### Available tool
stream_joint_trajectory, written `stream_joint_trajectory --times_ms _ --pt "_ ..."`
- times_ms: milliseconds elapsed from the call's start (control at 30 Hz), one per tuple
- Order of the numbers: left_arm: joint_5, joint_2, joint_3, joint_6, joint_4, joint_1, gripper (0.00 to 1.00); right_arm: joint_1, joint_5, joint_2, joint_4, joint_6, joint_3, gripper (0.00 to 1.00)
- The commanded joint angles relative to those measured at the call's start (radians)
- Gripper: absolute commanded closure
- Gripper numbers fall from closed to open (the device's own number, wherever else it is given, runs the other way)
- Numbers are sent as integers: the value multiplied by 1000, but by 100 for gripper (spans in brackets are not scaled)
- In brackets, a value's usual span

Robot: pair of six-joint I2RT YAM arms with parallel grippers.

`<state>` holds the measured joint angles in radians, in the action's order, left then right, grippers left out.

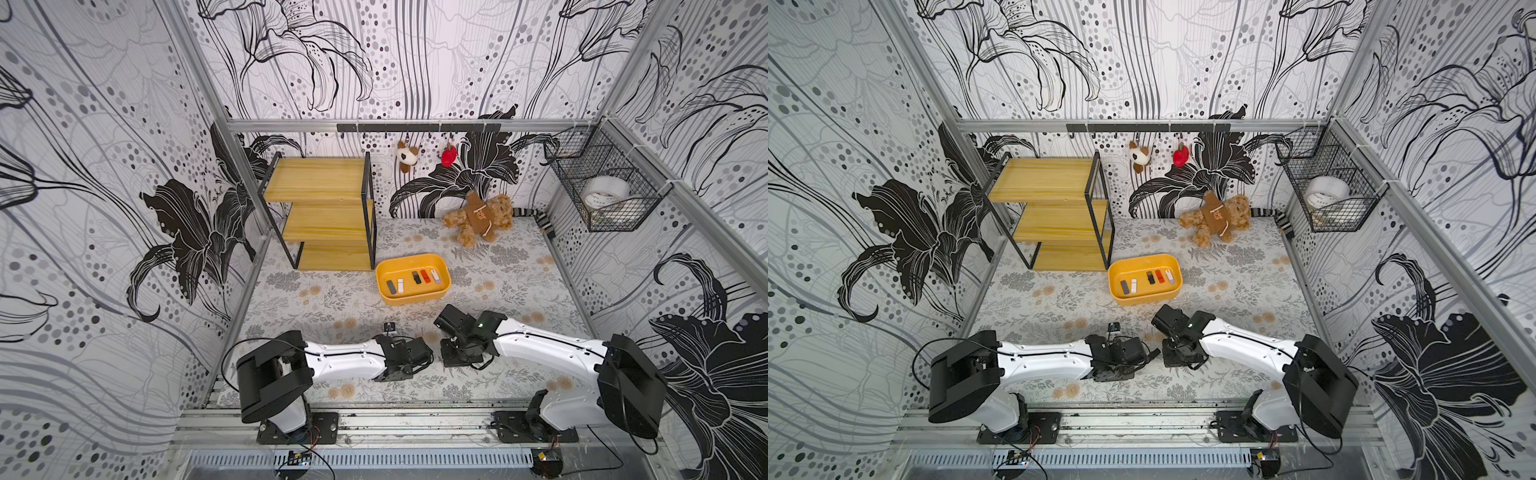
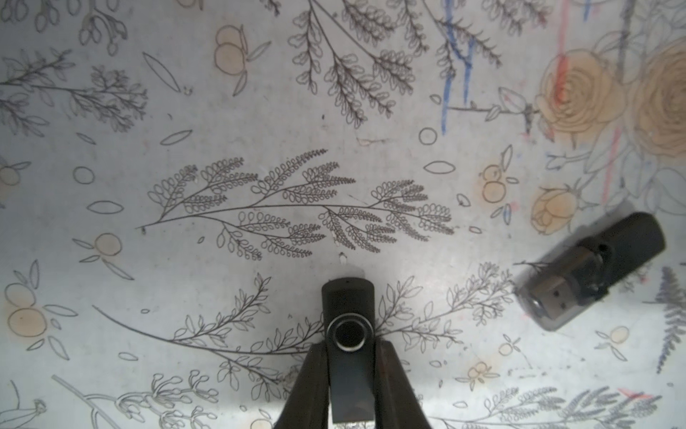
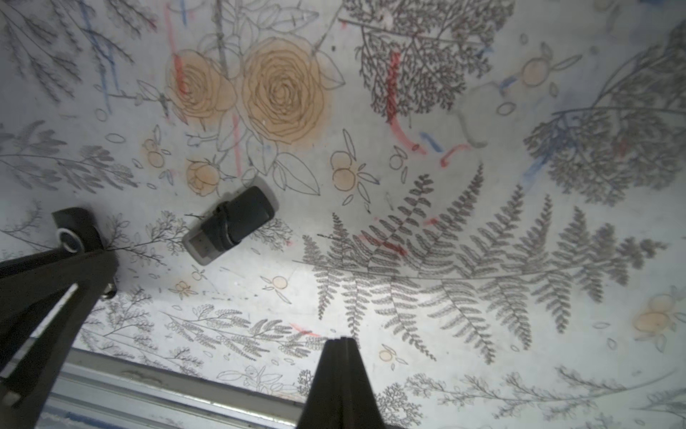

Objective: Put the usb flash drive into the storage box
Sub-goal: Pick up the USB flash from the center of the board.

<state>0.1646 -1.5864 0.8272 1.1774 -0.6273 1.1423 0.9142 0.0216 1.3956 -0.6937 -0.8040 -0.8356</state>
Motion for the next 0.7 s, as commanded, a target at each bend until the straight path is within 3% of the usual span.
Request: stream_joint_trajectory --times_ms 0,233,467,667 --pt "-20 9 -67 10 -24 -12 100 4 -21 10 37 -57 -29 86" --pt "14 144 -99 -3 -87 -39 100 10 1 89 78 -76 -78 65" --pt "49 330 -82 -50 -197 -115 100 41 0 155 103 -150 -134 55" --pt "43 378 -59 -111 -244 -174 100 96 -6 246 103 -213 -190 42"
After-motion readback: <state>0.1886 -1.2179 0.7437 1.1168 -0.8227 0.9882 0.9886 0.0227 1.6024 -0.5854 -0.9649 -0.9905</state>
